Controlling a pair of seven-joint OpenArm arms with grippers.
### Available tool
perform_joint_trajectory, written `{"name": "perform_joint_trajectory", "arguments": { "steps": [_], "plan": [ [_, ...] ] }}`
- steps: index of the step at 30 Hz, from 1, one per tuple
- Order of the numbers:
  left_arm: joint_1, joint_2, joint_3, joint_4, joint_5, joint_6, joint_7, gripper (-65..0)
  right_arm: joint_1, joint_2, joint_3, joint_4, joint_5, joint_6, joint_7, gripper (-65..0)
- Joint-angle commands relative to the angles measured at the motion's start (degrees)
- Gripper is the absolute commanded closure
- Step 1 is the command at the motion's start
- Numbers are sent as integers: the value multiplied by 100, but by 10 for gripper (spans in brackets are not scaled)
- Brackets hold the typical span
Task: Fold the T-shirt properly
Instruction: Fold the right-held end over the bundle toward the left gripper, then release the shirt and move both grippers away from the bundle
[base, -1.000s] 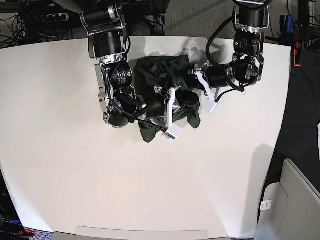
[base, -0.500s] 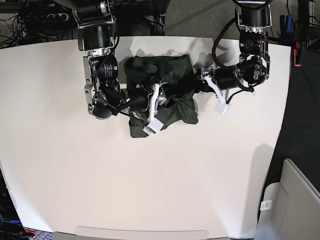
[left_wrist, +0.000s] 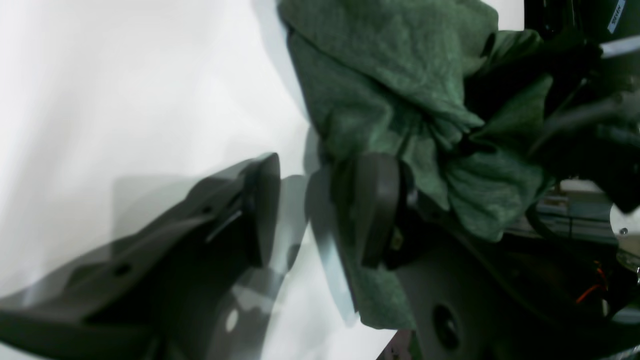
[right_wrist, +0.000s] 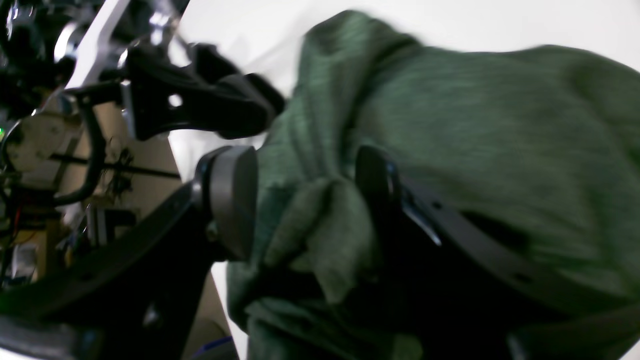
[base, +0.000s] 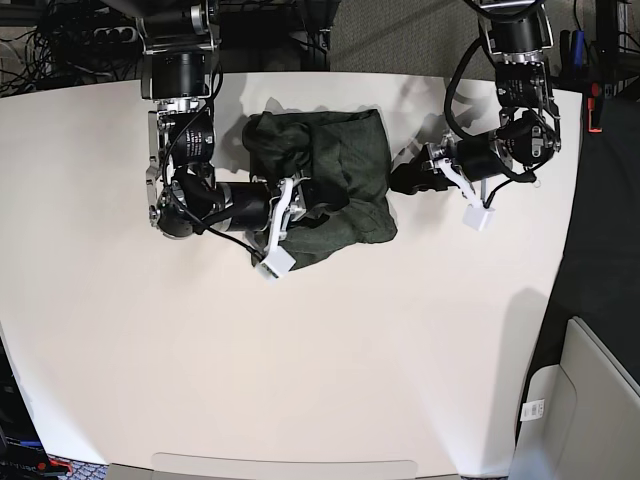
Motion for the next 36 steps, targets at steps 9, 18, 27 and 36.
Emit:
{"name": "perform_joint_trajectory", "arguments": {
  "steps": [9,18,27,36],
  "plan": [
    [78,-58,-231,1150,39,7,337,-250,363,-334,150,118,199,32,60,-325],
    [263,144,174,2794,21,7,856,-257,346,527,1311,294,199,32,60,-324],
    [360,566,903,2803,74,7,794,-267,205,817,1768,312,199,32,60,-324],
    [105,680,939,2539,522,7,-59,-295,108,782,1768,320,199,32,60,-324]
  ]
}}
